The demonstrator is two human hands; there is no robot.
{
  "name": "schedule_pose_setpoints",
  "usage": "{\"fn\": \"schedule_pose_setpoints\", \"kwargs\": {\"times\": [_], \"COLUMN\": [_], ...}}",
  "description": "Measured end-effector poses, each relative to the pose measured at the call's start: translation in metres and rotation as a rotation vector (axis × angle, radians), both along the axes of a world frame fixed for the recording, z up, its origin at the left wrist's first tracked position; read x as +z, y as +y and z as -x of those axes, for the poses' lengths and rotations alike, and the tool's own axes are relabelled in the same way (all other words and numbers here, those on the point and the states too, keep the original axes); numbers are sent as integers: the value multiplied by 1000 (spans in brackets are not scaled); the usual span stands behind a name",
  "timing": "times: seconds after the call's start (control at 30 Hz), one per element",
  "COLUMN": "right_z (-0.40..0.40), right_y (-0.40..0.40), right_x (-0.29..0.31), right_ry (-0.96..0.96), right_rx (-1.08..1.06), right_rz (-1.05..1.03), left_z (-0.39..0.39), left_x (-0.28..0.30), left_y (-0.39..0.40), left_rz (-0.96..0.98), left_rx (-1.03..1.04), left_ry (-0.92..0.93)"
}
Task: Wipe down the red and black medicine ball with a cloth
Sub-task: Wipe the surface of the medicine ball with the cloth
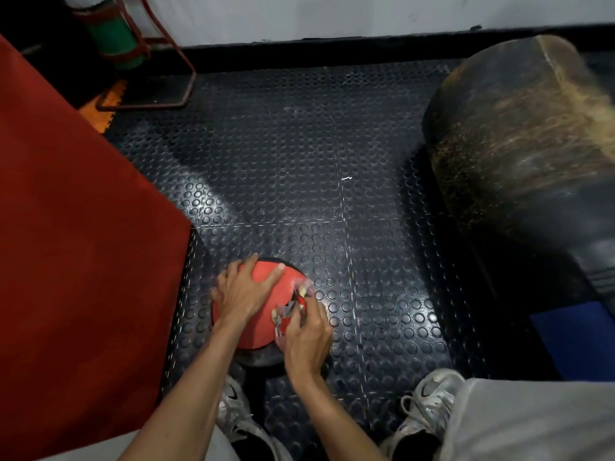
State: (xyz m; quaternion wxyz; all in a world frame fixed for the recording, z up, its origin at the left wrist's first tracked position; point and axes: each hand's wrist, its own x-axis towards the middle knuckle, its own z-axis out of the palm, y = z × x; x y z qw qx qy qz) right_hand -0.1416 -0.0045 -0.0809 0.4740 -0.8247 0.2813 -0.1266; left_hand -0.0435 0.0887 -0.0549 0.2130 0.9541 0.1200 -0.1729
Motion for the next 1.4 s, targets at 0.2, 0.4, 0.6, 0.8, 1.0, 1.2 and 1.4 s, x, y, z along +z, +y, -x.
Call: {"fn": "schedule_pose_setpoints", "kwargs": {"times": [0.2,0.4,0.6,0.8,1.0,1.2,1.4], "right_z": [-64,-35,-48,-58,-22,-65,-17], "right_y": [-39,2,1,-17,8,-32,17], "right_x": [2,20,36,29,22,-10,2], "right_ry": [223,25,73,136,64,393,114], "right_rx": [0,114,52,-18,-19,-176,-12], "right_rz": [-92,-10,-7,-112,-43,-268,-120], "left_z": [1,-9,-12,-4,-7,1,-12], "left_x": [-1,-3,1,1,2,-8,-11], "left_y": [4,28,18,3,9,33,51], "left_rz": [-28,78,39,16,37,96,168], "left_rx": [-28,14,55,60,61,41,135], "left_ry": [-33,13,19,18,14,-19,15]}}
